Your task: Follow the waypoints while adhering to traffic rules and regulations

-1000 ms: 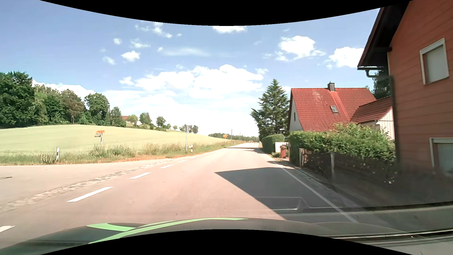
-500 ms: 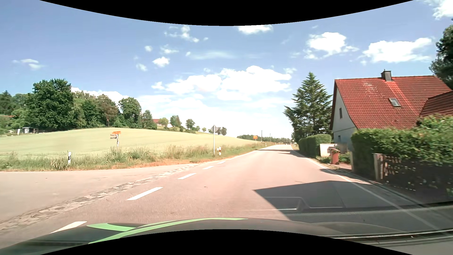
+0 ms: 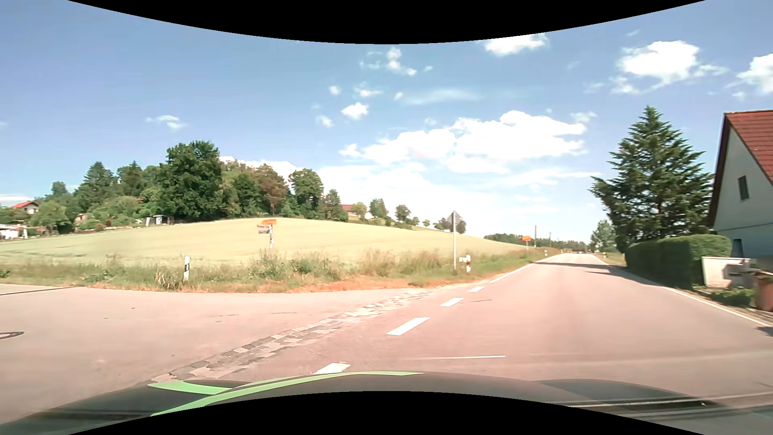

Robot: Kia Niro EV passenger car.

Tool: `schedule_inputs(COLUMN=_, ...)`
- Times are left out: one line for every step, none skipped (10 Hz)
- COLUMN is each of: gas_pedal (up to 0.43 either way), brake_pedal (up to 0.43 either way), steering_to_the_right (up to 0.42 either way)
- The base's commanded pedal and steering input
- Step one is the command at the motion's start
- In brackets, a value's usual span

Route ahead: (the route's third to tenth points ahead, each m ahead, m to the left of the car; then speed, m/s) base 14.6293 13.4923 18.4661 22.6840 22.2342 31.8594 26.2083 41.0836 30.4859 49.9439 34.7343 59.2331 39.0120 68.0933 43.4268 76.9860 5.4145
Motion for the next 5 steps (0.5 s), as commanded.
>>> schedule_inputs(gas_pedal=0.000, brake_pedal=0.000, steering_to_the_right=-0.375)
schedule_inputs(gas_pedal=0.000, brake_pedal=0.000, steering_to_the_right=-0.380)
schedule_inputs(gas_pedal=0.000, brake_pedal=0.000, steering_to_the_right=-0.386)
schedule_inputs(gas_pedal=0.000, brake_pedal=0.000, steering_to_the_right=-0.396)
schedule_inputs(gas_pedal=0.000, brake_pedal=0.000, steering_to_the_right=-0.401)
